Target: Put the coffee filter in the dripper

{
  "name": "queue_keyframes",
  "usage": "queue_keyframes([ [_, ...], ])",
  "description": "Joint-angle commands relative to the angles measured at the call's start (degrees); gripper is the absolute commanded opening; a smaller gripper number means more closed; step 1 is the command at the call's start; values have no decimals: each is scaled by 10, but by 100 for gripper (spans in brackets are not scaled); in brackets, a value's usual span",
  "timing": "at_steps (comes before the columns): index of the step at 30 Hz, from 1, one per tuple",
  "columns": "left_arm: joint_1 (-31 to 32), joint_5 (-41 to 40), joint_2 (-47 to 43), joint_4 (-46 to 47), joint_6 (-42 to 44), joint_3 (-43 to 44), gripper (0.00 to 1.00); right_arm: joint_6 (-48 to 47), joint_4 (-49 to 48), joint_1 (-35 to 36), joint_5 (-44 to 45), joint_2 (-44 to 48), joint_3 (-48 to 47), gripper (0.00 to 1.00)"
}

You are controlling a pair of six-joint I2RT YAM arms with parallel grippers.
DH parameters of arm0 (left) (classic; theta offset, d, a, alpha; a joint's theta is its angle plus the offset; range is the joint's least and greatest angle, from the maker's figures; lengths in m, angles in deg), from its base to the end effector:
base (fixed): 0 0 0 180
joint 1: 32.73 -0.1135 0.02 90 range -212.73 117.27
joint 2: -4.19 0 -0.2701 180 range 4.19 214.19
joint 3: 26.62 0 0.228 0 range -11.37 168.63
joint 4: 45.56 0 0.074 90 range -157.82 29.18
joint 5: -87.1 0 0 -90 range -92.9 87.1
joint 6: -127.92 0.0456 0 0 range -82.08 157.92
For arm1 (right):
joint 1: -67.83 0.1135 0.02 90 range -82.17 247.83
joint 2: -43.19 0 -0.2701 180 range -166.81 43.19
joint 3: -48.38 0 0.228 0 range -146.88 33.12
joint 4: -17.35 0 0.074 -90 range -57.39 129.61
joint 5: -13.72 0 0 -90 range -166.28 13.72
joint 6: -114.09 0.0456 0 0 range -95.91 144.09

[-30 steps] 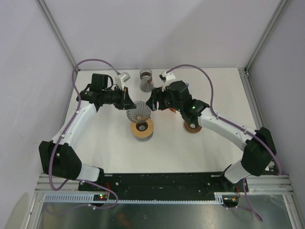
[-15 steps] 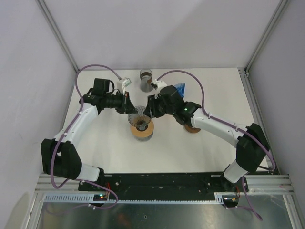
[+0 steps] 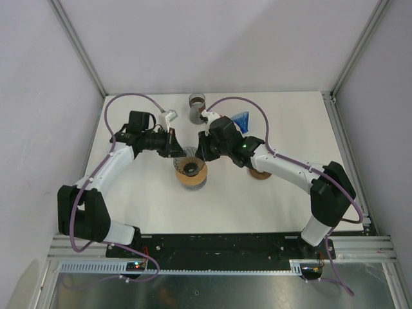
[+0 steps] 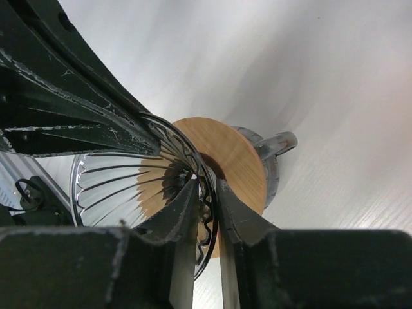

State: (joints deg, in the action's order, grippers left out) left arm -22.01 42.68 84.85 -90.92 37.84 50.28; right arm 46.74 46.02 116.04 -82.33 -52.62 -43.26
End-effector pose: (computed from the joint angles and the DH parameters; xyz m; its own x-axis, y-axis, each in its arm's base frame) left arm 0.2622 -0.0828 0.2850 -0.7437 0.1398 -0.6537 0.5884 0.6009 -0.5409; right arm 0.2463 0.2828 0.3009 -0.6418 -0.1434 -0.7534 -0.5995 0.7064 0.3763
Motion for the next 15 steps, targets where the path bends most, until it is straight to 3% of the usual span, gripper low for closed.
queue_keyframes([
  [1, -3, -14, 6, 22, -11, -7, 0, 2, 8, 8, 12, -9, -34, 20],
  [9, 10, -44, -10, 37, 22, -38, 0, -4, 17, 13, 12, -37, -35, 13],
  [15, 11, -67, -8, 45, 38, -56, 0, -14, 20, 25, 31, -43, -35, 22],
])
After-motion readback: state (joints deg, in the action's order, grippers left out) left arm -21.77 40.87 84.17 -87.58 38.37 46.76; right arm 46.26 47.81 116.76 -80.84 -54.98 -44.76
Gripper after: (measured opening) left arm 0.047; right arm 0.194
